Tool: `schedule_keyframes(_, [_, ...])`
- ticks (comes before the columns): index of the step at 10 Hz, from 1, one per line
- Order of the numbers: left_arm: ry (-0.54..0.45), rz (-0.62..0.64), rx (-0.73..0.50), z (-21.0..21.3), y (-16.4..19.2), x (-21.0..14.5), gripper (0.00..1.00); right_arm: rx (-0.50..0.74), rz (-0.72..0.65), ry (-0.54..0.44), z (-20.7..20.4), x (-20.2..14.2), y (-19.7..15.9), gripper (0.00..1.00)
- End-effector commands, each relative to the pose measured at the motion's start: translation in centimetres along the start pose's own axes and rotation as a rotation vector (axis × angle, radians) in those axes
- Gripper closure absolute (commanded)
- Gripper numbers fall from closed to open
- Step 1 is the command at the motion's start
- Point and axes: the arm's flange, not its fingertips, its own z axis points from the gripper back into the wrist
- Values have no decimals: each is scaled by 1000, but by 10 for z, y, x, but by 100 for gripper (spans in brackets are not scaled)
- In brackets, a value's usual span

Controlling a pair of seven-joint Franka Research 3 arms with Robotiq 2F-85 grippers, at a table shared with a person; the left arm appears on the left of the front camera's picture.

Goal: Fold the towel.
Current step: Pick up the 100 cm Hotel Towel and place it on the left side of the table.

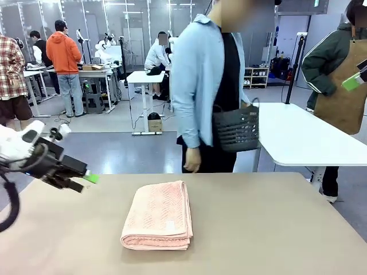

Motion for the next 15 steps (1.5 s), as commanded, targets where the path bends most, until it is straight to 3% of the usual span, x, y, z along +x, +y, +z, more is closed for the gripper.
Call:
schedule_keyframes(1, [-11, 81, -91, -47, 14, 14, 0, -2, -23, 8, 2, 2, 1, 0])
schedule_keyframes(4, [16, 118, -69, -84, 28, 14, 0, -2, -23, 8, 2, 2, 1, 0])
schedule_keyframes(6, [4, 59, -57, -78, 28, 15, 0, -2, -23, 8, 2, 2, 1, 0])
schedule_keyframes(7, [31, 152, -57, -87, 26, 7, 0, -2, -23, 8, 2, 2, 1, 0])
schedule_keyframes(11, [31, 132, -45, -87, 28, 9, 0, -2, -23, 8, 2, 2, 1, 0])
schedule_keyframes(13, [-31, 187, -121, -97, 56, 23, 0, -2, -23, 8, 2, 2, 1, 0])
schedule_keyframes(15, [-29, 233, -188, -117, 80, 32, 0, -2, -23, 8, 2, 2, 1, 0])
